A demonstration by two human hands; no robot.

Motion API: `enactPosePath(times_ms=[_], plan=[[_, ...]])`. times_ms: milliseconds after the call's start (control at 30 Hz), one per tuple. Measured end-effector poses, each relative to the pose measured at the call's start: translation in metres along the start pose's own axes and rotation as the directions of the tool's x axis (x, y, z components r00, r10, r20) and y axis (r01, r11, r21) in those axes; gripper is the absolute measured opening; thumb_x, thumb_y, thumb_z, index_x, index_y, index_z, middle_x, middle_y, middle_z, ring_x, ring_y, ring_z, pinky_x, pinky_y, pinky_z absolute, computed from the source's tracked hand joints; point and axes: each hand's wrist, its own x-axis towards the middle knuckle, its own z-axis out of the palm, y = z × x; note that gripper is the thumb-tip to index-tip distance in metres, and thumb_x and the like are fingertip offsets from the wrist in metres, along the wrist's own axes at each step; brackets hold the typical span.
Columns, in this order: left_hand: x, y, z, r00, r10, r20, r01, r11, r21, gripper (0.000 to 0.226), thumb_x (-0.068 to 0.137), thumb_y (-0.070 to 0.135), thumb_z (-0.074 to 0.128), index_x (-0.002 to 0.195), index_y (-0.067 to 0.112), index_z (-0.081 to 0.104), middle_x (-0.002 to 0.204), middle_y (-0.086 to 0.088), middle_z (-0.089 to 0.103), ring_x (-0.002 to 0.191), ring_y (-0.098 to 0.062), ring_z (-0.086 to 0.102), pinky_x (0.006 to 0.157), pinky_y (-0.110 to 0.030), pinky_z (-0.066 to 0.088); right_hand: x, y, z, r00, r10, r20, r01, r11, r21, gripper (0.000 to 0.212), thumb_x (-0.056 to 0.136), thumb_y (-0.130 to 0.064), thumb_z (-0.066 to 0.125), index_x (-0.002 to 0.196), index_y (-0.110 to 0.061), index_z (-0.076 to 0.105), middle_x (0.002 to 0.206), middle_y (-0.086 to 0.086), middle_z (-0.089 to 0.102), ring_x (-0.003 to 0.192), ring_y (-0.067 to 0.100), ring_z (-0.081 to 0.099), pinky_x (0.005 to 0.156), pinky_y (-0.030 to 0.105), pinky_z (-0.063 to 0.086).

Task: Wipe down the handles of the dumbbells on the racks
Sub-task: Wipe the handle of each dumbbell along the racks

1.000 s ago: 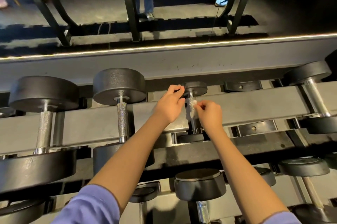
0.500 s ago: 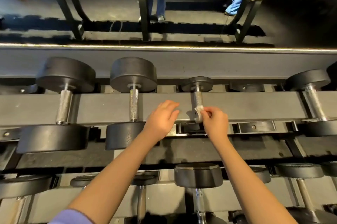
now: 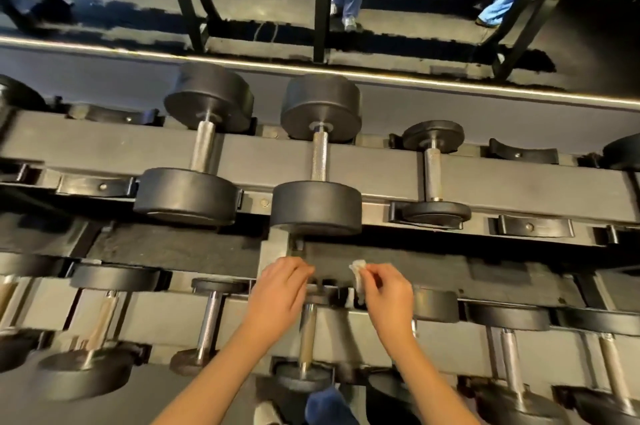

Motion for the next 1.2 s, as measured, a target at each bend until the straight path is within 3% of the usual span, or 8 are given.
enactPosePath(times_ms=[133, 300, 467, 533, 667, 800, 967, 1200], plan=[[-0.066, -0.055, 0.009, 0.953, -0.288, 0.098, 0.283, 0.957, 0.061, 0.033, 0.088, 0.022, 0.039, 0.099, 0.011, 0.068, 0.094, -0.001, 0.062, 0.085, -0.017, 0.057, 0.075, -0.029, 0.047, -0.038, -0.004, 0.042, 0.966, 0.086, 0.245, -0.077, 0.996, -0.043, 0.013, 0.090, -0.016, 0.063, 0.083, -0.010, 0.072, 0.083, 0.002, 0.066, 0.077, 0.017, 0.061, 0.073, 0.029, 0.046], [-0.146, -0.106, 0.022, 0.804, -0.562, 0.192, 0.557, 0.826, 0.085, 0.035, 0.085, 0.020, 0.040, 0.097, 0.005, 0.069, 0.092, -0.007, 0.064, 0.078, -0.026, 0.064, 0.070, -0.035, 0.056, -0.075, -0.014, 0.095, 0.905, 0.084, 0.417, -0.040, 0.993, -0.113, 0.017, 0.092, -0.020, 0.058, 0.087, -0.012, 0.072, 0.088, 0.005, 0.068, 0.080, 0.019, 0.063, 0.074, 0.024, 0.045], [-0.177, -0.123, 0.036, 0.761, -0.596, 0.255, 0.578, 0.802, 0.151, 0.027, 0.082, 0.014, 0.053, 0.101, 0.004, 0.071, 0.094, -0.009, 0.067, 0.079, -0.029, 0.066, 0.066, -0.036, 0.058, -0.097, -0.013, 0.133, 0.870, 0.085, 0.486, 0.008, 0.982, -0.186, 0.018, 0.095, -0.019, 0.055, 0.096, -0.010, 0.071, 0.088, -0.001, 0.064, 0.074, 0.007, 0.054, 0.062, 0.004, 0.034], [-0.179, -0.122, 0.048, 0.762, -0.586, 0.274, 0.573, 0.808, 0.134, 0.030, 0.087, 0.014, 0.057, 0.114, 0.005, 0.067, 0.110, -0.010, 0.066, 0.097, -0.031, 0.064, 0.081, -0.037, 0.054, -0.101, -0.002, 0.145, 0.875, 0.125, 0.468, -0.015, 0.973, -0.232, 0.019, 0.095, -0.019, 0.054, 0.096, -0.011, 0.071, 0.091, 0.003, 0.068, 0.074, 0.012, 0.060, 0.060, 0.009, 0.036], [-0.167, -0.100, 0.081, 0.758, -0.497, 0.423, 0.489, 0.862, 0.137, 0.045, 0.101, 0.030, 0.033, 0.143, 0.015, 0.040, 0.145, 0.001, 0.040, 0.131, -0.020, 0.039, 0.107, -0.031, 0.033, -0.102, 0.030, 0.156, 0.906, 0.234, 0.352, -0.102, 0.929, -0.356, 0.019, 0.094, -0.019, 0.054, 0.096, -0.011, 0.070, 0.090, 0.008, 0.068, 0.075, 0.019, 0.061, 0.061, 0.023, 0.035], [-0.153, -0.078, 0.126, 0.722, -0.503, 0.474, 0.530, 0.843, 0.087, 0.046, 0.102, 0.034, 0.032, 0.146, 0.019, 0.033, 0.149, 0.003, 0.033, 0.134, -0.016, 0.031, 0.108, -0.032, 0.027, -0.092, 0.061, 0.158, 0.934, 0.243, 0.261, -0.130, 0.913, -0.386, 0.019, 0.093, -0.016, 0.054, 0.082, -0.007, 0.068, 0.078, 0.006, 0.063, 0.068, 0.019, 0.057, 0.056, 0.023, 0.029], [-0.154, -0.059, 0.179, 0.623, -0.561, 0.545, 0.632, 0.772, 0.071, 0.050, 0.103, 0.039, 0.026, 0.147, 0.017, 0.030, 0.149, -0.001, 0.032, 0.136, -0.020, 0.029, 0.111, -0.035, 0.024, -0.079, 0.092, 0.178, 0.922, 0.169, 0.349, -0.061, 0.952, -0.300, 0.016, 0.091, -0.021, 0.059, 0.082, -0.013, 0.070, 0.076, 0.001, 0.065, 0.070, 0.016, 0.060, 0.065, 0.029, 0.045], [-0.169, -0.051, 0.208, 0.675, -0.683, 0.280, 0.719, 0.694, -0.042, 0.084, 0.081, 0.053, -0.002, 0.140, 0.016, 0.045, 0.139, -0.001, 0.047, 0.129, -0.018, 0.038, 0.111, -0.032, 0.025, -0.088, 0.116, 0.174, 0.917, 0.026, 0.398, 0.056, 0.980, -0.193, 0.007, 0.087, -0.013, 0.063, 0.083, -0.008, 0.061, 0.079, 0.006, 0.062, 0.070, 0.018, 0.059, 0.064, 0.031, 0.049]])
